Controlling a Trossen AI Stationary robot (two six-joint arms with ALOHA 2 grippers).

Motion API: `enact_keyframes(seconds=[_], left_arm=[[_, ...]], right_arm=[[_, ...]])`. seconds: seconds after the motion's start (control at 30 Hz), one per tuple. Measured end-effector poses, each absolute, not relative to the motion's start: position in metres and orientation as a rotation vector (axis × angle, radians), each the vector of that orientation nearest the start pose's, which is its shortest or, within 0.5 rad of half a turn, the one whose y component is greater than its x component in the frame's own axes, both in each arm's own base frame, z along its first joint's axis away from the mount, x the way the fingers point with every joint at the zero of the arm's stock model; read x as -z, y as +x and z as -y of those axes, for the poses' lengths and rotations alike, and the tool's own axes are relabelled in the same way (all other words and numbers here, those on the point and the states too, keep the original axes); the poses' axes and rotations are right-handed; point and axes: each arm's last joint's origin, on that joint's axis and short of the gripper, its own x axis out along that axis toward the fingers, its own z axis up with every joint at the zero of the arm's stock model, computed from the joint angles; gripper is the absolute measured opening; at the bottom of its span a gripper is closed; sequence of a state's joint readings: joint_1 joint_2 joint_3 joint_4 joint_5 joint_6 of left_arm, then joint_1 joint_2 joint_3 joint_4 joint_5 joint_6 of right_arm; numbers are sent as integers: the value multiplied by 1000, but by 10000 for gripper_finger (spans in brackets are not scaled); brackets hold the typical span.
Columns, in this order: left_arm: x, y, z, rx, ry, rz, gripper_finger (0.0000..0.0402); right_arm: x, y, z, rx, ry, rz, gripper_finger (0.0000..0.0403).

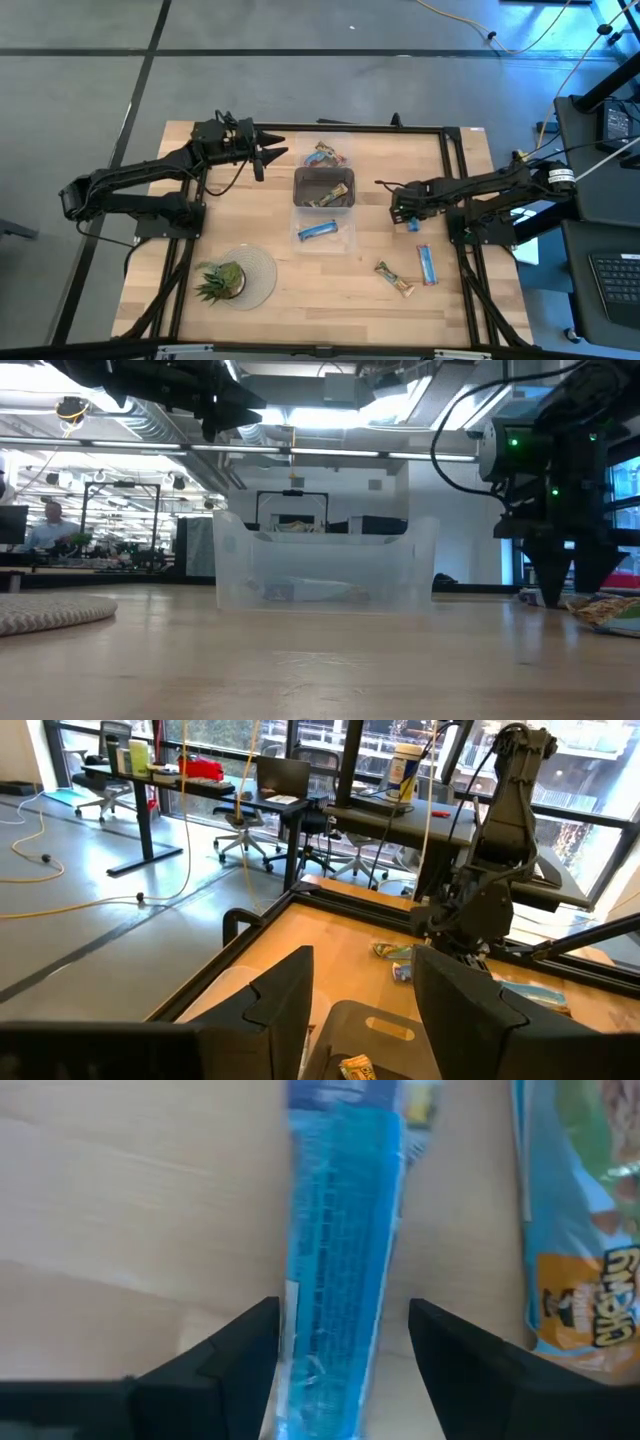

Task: Pick and place Granola Bars by type
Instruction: Put the blue granola bar into the bottom transparent bin

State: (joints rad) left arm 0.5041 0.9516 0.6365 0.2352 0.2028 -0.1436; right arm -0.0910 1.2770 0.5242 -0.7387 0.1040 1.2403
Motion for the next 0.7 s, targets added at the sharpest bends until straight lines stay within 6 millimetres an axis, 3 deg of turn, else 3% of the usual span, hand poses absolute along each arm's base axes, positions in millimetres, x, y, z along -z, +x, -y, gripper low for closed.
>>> enact_keyframes(seconds=[0.17, 0.5, 0.7], left_arm=[[-292, 190, -98, -306, -170, -54, 162], [-292, 190, -98, -306, -170, -54, 162], [-292, 190, -98, -306, -170, -54, 164]], right_arm=[[-133, 167, 18, 1062, 979, -1191, 198], [-133, 167, 18, 1022, 935, -1216, 85], [-134, 167, 18, 974, 911, -1235, 67]])
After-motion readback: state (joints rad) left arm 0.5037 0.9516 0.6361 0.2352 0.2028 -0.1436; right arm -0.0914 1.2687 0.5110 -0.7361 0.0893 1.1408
